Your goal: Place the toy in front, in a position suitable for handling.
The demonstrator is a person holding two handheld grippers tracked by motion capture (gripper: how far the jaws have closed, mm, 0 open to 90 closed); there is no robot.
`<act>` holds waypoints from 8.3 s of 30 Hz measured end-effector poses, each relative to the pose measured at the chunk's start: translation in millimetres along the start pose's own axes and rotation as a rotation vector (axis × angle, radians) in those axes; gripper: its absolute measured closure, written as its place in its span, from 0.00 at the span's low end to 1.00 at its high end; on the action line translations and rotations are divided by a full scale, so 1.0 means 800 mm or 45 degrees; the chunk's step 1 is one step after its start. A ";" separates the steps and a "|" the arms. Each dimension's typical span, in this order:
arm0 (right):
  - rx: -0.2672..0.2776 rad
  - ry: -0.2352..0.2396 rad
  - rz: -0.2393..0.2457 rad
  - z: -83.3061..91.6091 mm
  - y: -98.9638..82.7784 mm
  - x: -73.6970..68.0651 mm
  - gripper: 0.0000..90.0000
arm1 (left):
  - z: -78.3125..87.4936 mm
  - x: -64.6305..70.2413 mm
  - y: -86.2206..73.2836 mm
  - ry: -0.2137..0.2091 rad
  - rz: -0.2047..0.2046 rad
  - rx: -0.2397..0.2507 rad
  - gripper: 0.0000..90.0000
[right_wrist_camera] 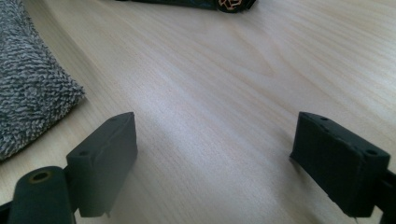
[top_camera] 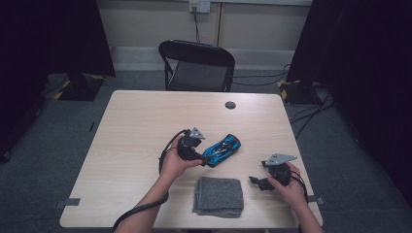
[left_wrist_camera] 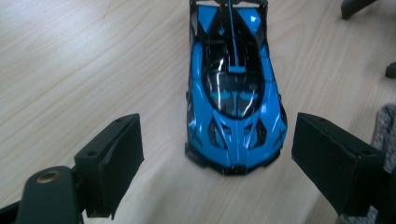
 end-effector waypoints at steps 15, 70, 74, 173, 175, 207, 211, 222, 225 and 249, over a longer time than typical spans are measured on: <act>-0.001 -0.002 0.000 0.000 0.000 0.000 0.15 | -0.046 0.013 0.033 0.003 -0.010 -0.039 0.18; 0.001 0.003 -0.004 0.000 0.000 0.001 0.15 | -0.079 0.010 0.042 0.020 -0.111 -0.113 0.31; 0.002 0.003 -0.003 0.000 0.000 0.001 0.15 | -0.068 0.004 0.041 0.025 -0.096 -0.086 0.31; 0.002 0.007 -0.003 0.000 0.000 0.001 0.15 | 0.091 -0.052 0.028 0.227 0.040 0.143 0.31; 0.002 0.006 -0.003 0.000 0.000 0.001 0.15 | 0.101 -0.055 0.022 0.241 0.038 0.140 0.31; 0.003 0.007 -0.002 0.000 0.000 0.001 0.15 | 0.172 -0.087 -0.084 0.315 0.197 0.044 0.30; 0.002 0.007 -0.002 0.000 0.000 0.001 0.15 | 0.165 -0.090 -0.078 0.316 0.191 0.046 0.30; 0.002 0.007 -0.002 0.000 0.000 0.001 0.15 | 0.139 -0.097 -0.065 0.321 0.190 0.050 0.30; 0.002 0.006 -0.002 0.000 0.000 0.001 0.15 | 0.126 -0.100 -0.063 0.317 0.192 0.047 0.30; 0.001 0.012 0.001 0.000 0.000 0.003 0.15 | 0.060 -0.098 -0.040 0.227 0.188 0.027 0.87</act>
Point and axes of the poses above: each handheld gripper's, and its own axes: z roughly backward along the jaws, y roughly out of its top, x roughly to its right, the point moved 1 cm from there along -z, roughly forward along the jaws, and after that the axes turned 4 degrees about -z, right-handed, at the moved point
